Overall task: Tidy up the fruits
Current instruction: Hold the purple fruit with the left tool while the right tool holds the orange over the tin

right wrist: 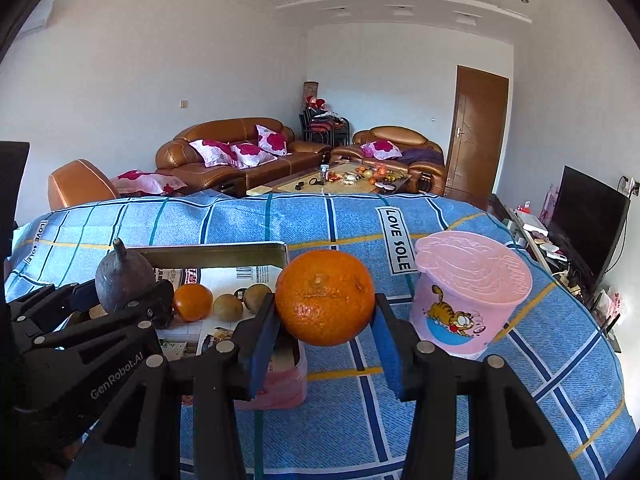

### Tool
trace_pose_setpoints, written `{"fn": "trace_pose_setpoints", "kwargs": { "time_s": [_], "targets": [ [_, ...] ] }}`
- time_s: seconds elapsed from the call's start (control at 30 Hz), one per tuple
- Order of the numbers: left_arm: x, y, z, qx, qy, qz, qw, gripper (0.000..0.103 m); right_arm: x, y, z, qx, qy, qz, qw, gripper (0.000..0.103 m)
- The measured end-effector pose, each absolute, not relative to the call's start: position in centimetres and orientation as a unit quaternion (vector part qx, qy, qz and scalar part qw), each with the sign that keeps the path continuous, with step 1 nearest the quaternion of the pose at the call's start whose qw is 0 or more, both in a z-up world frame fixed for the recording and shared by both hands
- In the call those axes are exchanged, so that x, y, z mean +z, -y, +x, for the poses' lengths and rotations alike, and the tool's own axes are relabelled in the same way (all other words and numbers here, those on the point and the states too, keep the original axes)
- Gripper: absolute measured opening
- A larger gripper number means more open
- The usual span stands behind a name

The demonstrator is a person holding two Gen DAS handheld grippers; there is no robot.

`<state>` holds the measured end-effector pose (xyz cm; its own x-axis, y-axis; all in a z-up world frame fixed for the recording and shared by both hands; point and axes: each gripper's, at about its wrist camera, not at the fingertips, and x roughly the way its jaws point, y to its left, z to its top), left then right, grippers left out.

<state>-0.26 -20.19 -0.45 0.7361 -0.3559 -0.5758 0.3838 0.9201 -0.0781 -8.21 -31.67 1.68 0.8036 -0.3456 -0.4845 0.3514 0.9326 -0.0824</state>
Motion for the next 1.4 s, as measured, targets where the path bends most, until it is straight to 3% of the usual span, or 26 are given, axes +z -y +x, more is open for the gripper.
{"fn": "trace_pose_setpoints", "kwargs": {
  "time_s": [0.43, 1.4],
  "targets": [
    [-1.1, 18.4, 2.8, -0.172, -0.33, 0.006, 0.928, 0.051, 1.0, 30.4, -2.3, -0.153, -0.273, 0.007, 0.95, 0.049],
    [-1.4, 17.1, 2.5, -0.172, -0.334, 0.006, 0.927, 0.051, -1.5, 30.8, 0.5, -0.021, -0.358, 0.04, 0.933, 0.049]
  ]
}}
